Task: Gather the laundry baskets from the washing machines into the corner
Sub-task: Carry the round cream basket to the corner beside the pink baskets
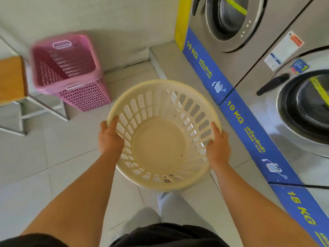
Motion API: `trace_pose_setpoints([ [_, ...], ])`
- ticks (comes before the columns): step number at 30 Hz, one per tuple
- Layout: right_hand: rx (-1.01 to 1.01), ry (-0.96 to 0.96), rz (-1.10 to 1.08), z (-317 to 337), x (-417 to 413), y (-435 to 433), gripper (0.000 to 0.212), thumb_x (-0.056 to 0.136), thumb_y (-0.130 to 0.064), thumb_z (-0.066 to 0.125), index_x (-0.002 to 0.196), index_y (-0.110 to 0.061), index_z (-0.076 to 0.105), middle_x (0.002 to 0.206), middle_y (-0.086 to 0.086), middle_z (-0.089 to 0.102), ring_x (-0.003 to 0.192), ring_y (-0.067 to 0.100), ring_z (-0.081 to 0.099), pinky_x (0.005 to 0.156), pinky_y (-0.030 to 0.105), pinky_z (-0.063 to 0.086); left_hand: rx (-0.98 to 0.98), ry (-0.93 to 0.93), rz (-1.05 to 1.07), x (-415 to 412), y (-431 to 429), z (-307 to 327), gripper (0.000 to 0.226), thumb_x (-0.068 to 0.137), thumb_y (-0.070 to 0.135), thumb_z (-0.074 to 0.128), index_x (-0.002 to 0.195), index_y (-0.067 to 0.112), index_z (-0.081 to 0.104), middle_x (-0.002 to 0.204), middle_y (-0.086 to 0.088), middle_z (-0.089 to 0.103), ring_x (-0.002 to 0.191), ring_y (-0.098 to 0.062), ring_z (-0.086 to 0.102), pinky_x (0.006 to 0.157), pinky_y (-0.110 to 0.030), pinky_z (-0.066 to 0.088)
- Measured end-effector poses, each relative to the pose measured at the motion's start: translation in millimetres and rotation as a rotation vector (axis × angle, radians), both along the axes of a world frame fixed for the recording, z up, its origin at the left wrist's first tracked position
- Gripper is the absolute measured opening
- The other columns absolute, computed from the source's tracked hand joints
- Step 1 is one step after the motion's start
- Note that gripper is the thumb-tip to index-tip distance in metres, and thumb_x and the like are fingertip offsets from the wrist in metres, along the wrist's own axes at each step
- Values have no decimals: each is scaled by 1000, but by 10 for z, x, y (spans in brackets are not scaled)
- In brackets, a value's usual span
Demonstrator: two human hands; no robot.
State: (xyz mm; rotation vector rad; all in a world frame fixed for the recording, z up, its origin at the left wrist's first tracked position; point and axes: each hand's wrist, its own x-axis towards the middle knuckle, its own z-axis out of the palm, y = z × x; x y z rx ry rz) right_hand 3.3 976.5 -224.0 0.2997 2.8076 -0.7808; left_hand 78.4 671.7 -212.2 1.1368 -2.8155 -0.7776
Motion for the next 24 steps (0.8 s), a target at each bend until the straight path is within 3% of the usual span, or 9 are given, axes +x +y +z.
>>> trace_pose_setpoints([
  [5, 31, -17, 96, 38, -934, -537, 66, 93, -6, 42, 148, -39, 27, 147, 6, 32, 101, 38, 59, 85, 43, 49, 64, 15, 87, -657, -492, -13, 74, 82, -10, 44, 143, 32, 38, 129, -7, 40, 99, -33, 53, 81, -41, 52],
  [13, 41, 5, 117, -68, -2377, -1575, 67, 91, -3, 43, 147, -37, 29, 150, 4, 30, 117, 36, 52, 88, 44, 45, 115, 27, 115, -2032, -1509, -227, 75, 80, -12, 42, 141, 31, 39, 123, -9, 41, 94, -29, 51, 80, -39, 50],
  [20, 104, 16, 157, -149, -3525, -2422, 66, 92, -2, 41, 148, -36, 29, 152, 3, 29, 117, 34, 52, 72, 33, 38, 141, -8, 170, -3107, -2312, -300, 78, 80, -12, 44, 142, 35, 38, 125, -8, 42, 89, -27, 53, 76, -40, 53],
  [24, 120, -2, 191, -298, -4219, -2826, 66, 92, -2, 40, 147, -37, 29, 151, 3, 31, 113, 34, 54, 72, 33, 38, 124, -64, 204, -3647, -2660, -442, 78, 81, -11, 44, 142, 37, 35, 124, -7, 40, 83, -26, 54, 64, -37, 51],
])
